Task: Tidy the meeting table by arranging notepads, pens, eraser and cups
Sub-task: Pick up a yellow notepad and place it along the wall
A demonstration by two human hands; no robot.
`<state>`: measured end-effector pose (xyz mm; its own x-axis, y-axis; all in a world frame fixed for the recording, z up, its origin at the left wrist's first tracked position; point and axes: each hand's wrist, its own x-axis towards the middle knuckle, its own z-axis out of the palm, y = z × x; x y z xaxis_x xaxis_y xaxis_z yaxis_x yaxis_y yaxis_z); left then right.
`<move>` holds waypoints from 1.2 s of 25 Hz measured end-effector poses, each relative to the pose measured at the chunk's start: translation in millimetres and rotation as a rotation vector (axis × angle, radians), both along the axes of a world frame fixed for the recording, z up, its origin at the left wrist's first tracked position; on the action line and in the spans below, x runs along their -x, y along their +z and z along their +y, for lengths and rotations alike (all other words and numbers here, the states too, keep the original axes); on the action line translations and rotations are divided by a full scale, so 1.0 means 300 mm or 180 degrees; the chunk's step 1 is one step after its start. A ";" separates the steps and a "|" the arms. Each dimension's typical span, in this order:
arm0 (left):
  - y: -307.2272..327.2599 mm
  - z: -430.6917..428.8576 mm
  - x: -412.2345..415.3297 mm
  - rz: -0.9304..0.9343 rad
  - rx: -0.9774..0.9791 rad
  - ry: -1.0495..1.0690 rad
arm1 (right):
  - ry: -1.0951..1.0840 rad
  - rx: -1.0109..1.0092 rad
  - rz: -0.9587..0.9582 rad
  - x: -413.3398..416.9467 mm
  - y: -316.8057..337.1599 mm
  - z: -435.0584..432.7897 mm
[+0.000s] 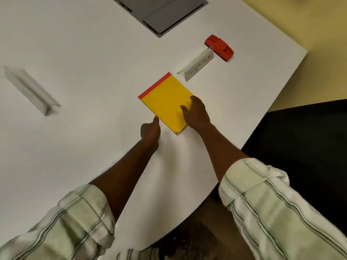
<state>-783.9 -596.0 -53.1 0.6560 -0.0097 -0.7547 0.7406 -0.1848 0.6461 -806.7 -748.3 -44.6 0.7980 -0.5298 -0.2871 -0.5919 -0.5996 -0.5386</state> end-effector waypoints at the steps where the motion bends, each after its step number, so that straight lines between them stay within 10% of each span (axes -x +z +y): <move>1: -0.020 -0.015 -0.017 -0.0012 -0.0010 0.0045 | -0.0106 0.0036 0.0017 -0.029 -0.023 -0.034; 21: -0.145 -0.144 -0.083 0.0058 -0.0451 0.0282 | -0.0418 0.0843 0.0354 -0.167 -0.214 -0.167; 30: -0.147 -0.071 -0.091 0.0420 0.0293 0.0166 | -0.0755 0.0176 0.0588 -0.180 -0.172 -0.157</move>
<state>-756.5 -617.3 -97.2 0.5525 -0.0514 -0.8319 0.8272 -0.0885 0.5549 -752.7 -795.4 -96.0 0.5871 -0.7140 -0.3816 -0.8039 -0.4583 -0.3792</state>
